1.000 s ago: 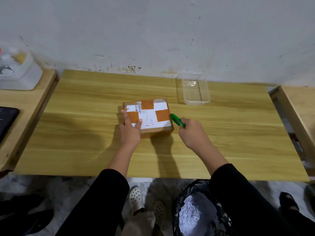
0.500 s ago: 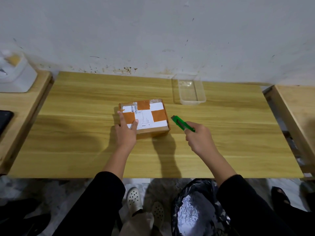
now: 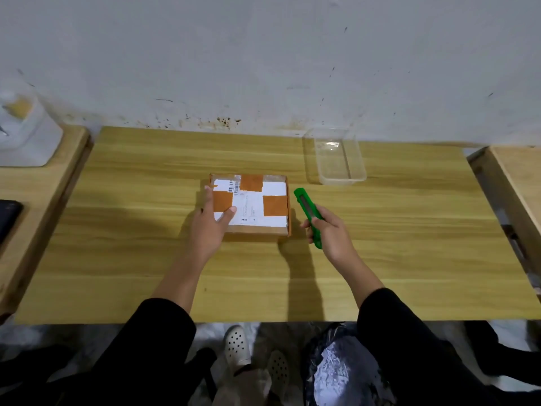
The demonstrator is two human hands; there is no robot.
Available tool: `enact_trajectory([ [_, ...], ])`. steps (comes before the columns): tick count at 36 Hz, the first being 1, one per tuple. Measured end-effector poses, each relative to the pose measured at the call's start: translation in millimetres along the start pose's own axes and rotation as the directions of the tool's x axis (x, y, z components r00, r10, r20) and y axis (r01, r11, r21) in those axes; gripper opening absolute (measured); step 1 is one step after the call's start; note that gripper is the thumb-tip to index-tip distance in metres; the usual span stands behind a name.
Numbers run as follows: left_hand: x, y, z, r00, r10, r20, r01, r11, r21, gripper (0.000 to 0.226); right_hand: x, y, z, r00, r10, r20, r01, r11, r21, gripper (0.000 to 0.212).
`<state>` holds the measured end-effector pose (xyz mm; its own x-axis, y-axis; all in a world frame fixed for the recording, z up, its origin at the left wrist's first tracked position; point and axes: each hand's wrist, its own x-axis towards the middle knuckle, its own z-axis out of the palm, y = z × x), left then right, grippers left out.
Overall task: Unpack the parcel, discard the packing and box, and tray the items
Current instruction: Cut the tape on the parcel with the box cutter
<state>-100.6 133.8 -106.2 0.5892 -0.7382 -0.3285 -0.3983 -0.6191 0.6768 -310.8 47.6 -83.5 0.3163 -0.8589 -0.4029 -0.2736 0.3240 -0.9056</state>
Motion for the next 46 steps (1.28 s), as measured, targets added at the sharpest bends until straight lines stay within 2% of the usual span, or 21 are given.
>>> enact_trajectory([
  [4,23.4,-7.1,-13.6,0.997,0.072,0.007,-0.072,0.996,0.056,0.078,21.2,-1.9,11.7,0.998,-0.058,-0.015,0.056,0.994,-0.098,0.040],
  [9,50.8,-8.4,-29.0,0.986,0.128,0.103,-0.119,0.988,-0.095,0.076,56.3,-6.6,31.7,0.996,-0.059,-0.065,0.054,0.996,-0.076,0.043],
  [14,79.6,-10.3,-50.5,0.963,0.205,0.174,-0.184,0.974,-0.128,0.077,101.6,-10.4,49.4,0.988,-0.084,-0.132,0.062,0.985,-0.162,0.045],
  [20,113.3,-7.5,-62.4,0.947,0.224,0.230,-0.200,0.972,-0.122,0.075,147.8,-15.3,66.5,0.957,-0.182,-0.227,0.116,0.954,-0.275,0.043],
  [27,144.8,-5.3,-66.3,0.931,0.227,0.284,-0.160,0.957,-0.242,0.076,190.8,-17.2,74.6,0.924,-0.240,-0.299,0.087,0.891,-0.446,0.044],
  [32,150.6,-3.6,-67.6,0.928,0.230,0.294,-0.132,0.939,-0.316,0.077,199.7,-21.5,73.4,0.865,-0.227,-0.448,0.018,0.905,-0.424,0.038],
  [38,145.4,-2.7,-62.4,0.956,0.222,0.190,-0.149,0.929,-0.337,0.071,189.8,-25.6,74.2,0.853,-0.215,-0.476,0.028,0.929,-0.369,0.035],
  [43,116.4,0.1,-53.6,0.995,0.095,-0.035,-0.101,0.955,-0.279,0.064,168.4,-39.1,74.4,0.786,-0.329,-0.524,0.193,0.935,-0.298,0.020],
  [44,105.5,2.3,-50.3,0.993,0.067,-0.095,-0.090,0.958,-0.270,0.064,164.1,-41.6,75.7,0.807,-0.333,-0.488,0.217,0.935,-0.281,0.019],
  [46,83.6,6.5,-39.7,0.983,-0.017,-0.185,-0.043,0.949,-0.313,0.066,159.5,-43.9,80.2,0.905,-0.286,-0.314,0.208,0.943,-0.258,0.020],
])
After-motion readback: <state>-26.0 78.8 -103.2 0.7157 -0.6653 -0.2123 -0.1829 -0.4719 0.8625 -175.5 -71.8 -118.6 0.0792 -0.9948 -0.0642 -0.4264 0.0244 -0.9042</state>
